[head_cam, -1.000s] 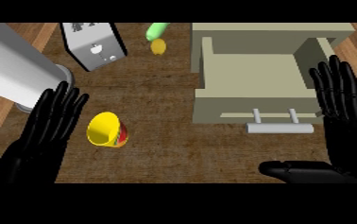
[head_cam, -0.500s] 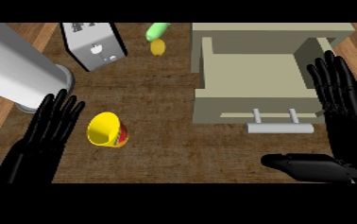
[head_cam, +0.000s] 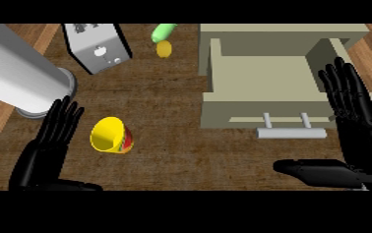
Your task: Pick up the cup, place it into the drawer and close the drawer
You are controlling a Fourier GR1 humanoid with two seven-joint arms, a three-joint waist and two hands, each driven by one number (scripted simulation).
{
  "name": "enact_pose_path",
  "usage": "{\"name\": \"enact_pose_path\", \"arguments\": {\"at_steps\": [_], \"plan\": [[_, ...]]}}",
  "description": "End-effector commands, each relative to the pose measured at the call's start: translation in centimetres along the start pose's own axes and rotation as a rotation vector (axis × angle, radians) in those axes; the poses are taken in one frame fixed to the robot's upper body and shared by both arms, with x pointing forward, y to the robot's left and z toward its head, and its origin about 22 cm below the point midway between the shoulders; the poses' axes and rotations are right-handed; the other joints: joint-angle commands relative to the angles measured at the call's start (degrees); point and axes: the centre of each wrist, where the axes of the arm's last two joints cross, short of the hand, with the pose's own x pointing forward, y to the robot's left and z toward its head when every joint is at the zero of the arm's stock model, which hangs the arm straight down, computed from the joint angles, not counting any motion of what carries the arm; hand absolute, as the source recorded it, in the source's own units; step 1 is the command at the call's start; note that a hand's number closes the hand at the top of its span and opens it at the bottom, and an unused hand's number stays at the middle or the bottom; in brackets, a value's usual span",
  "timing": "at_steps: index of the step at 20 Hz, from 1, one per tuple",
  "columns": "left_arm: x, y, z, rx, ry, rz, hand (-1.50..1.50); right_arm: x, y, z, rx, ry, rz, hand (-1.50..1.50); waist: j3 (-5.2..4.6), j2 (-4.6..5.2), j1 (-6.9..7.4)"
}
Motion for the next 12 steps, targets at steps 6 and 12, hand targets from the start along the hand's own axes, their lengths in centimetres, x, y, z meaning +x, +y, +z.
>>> {"name": "enact_pose_path", "arguments": {"at_steps": [6, 12], "plan": [[-5.4, 3.3, 1.2, 0.068, 0.107, -0.058, -1.50, 0.2, -0.9, -0.7, -0.001, -0.011, -0.011, -1.50, 0.00, 0.01, 0.01], [-10.2, 7.2, 2.6, 0.102, 0.121, -0.072, -1.50, -0.9, -0.3, -0.1, 0.001, -0.016, -0.004, -1.50, -0.04, 0.08, -0.31]]}}
